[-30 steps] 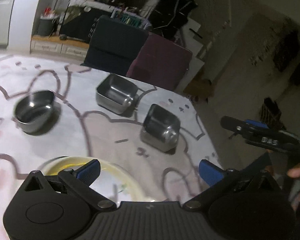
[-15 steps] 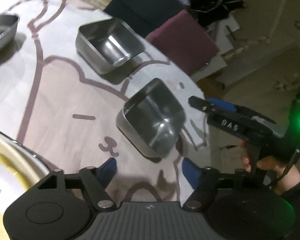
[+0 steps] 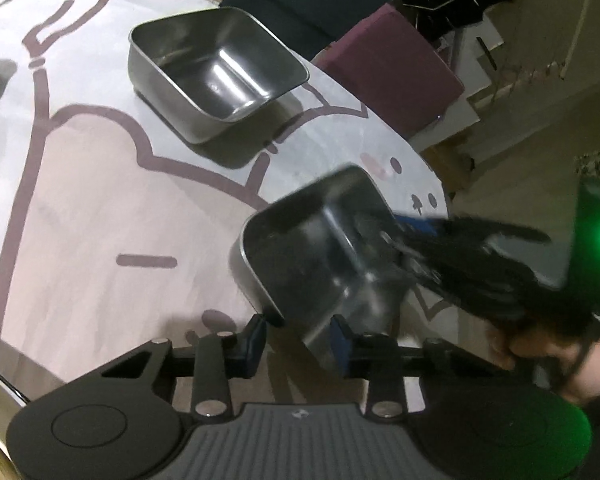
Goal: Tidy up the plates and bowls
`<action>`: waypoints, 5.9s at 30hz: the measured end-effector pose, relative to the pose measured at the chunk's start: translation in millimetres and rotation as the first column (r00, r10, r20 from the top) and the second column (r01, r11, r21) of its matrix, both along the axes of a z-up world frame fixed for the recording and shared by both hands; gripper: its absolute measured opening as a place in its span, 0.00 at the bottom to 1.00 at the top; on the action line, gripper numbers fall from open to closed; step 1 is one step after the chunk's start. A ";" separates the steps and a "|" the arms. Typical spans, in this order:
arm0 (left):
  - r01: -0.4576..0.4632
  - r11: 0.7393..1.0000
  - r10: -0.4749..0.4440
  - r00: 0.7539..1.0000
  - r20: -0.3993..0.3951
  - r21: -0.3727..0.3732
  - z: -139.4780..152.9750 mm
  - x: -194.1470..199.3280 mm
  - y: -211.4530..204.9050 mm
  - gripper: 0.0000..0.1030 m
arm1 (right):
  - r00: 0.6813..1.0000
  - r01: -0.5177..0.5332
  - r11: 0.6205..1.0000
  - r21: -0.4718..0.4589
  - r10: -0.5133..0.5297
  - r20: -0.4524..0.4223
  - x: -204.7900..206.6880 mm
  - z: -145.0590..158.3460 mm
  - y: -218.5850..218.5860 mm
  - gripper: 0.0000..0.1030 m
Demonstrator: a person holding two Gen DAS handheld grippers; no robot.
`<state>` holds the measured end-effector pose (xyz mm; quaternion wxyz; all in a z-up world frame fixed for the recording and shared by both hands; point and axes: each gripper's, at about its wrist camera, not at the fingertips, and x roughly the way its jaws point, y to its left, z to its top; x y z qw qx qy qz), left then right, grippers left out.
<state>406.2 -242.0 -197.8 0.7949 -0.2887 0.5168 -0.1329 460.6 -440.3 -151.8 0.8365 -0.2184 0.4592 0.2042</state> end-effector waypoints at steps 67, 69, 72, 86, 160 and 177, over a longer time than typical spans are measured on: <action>-0.118 0.896 0.094 0.993 0.075 0.427 87.5 -183.0 417.3 0.07 | 0.964 0.208 0.911 0.355 -0.130 -0.231 -228.7 25.1 364.5 0.12; -0.115 0.894 0.101 0.993 0.055 0.433 83.4 -180.6 418.2 0.07 | 0.962 0.209 0.919 0.334 -0.131 -0.241 -228.2 19.8 369.2 0.12; -0.099 0.887 0.095 0.995 0.031 0.451 77.9 -177.5 418.1 0.07 | 0.956 0.212 0.927 0.309 -0.132 -0.260 -227.5 12.8 374.2 0.12; -0.060 0.866 0.075 0.997 -0.009 0.496 66.7 -171.4 416.3 0.07 | 0.946 0.221 0.938 0.267 -0.139 -0.292 -222.2 -1.8 385.6 0.12; -0.132 0.991 0.131 0.988 0.077 0.011 55.0 0.7 111.8 0.86 | 0.969 0.040 0.981 0.191 -0.085 0.233 32.8 44.8 74.8 0.95; -0.060 0.998 0.060 0.989 0.132 -0.003 27.9 46.3 115.3 0.74 | 0.996 -0.012 0.998 0.056 0.007 0.093 91.7 -6.1 108.0 0.55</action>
